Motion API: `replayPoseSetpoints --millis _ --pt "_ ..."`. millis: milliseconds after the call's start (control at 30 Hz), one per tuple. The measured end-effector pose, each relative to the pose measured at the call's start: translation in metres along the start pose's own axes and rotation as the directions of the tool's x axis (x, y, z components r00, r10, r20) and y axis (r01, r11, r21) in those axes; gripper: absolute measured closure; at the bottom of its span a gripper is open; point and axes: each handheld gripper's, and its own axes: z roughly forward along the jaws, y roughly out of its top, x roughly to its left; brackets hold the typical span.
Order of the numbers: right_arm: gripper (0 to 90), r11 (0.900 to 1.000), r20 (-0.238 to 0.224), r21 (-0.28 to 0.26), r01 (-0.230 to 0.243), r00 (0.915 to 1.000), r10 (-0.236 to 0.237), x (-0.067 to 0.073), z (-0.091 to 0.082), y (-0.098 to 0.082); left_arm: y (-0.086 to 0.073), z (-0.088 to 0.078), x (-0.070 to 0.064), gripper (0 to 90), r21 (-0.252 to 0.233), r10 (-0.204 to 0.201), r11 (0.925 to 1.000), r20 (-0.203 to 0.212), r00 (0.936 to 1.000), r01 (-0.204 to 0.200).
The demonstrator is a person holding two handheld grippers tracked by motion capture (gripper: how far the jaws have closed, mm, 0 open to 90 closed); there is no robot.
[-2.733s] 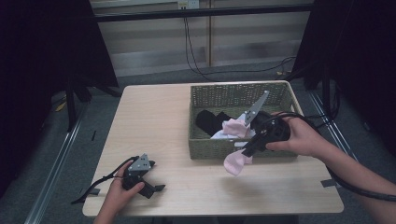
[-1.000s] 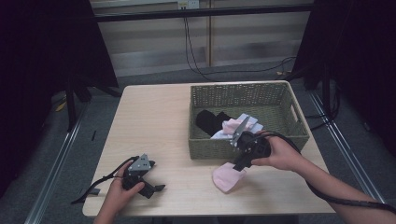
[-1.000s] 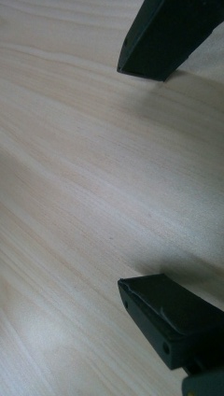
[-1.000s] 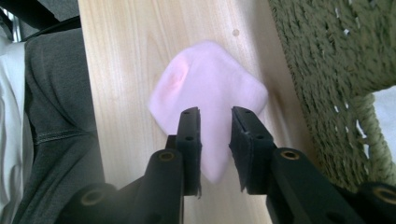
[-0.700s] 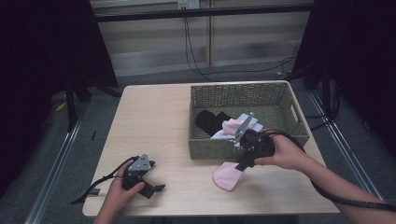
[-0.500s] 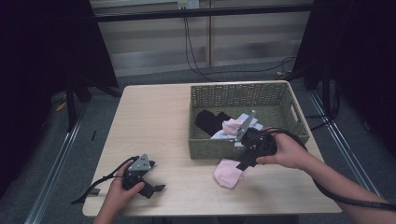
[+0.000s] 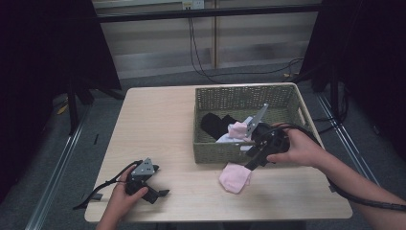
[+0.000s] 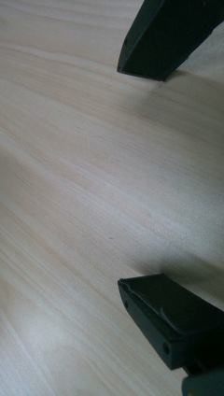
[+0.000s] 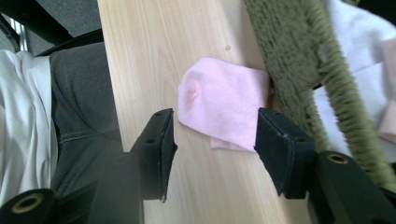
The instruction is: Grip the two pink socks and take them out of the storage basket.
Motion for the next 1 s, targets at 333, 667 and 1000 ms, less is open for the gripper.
replayPoseSetpoints --millis 333,667,1000 --pt "39.6 1.000 0.038 0.002 -0.011 0.9992 0.011 -0.009 -0.018 0.009 0.000 0.000 0.000 0.0 -0.001 0.000 1.0000 0.000 1.0000 0.000" --pt "36.1 0.999 0.090 -0.016 -0.048 0.9947 0.049 -0.039 -0.027 0.018 0.000 0.000 0.000 0.0 0.000 0.002 1.0000 -0.001 1.0000 -0.002" --pt "34.3 0.994 0.142 -0.027 -0.105 0.9840 0.108 -0.070 -0.028 0.019 0.000 0.000 0.000 0.0 0.000 0.002 1.0000 0.000 1.0000 -0.002"
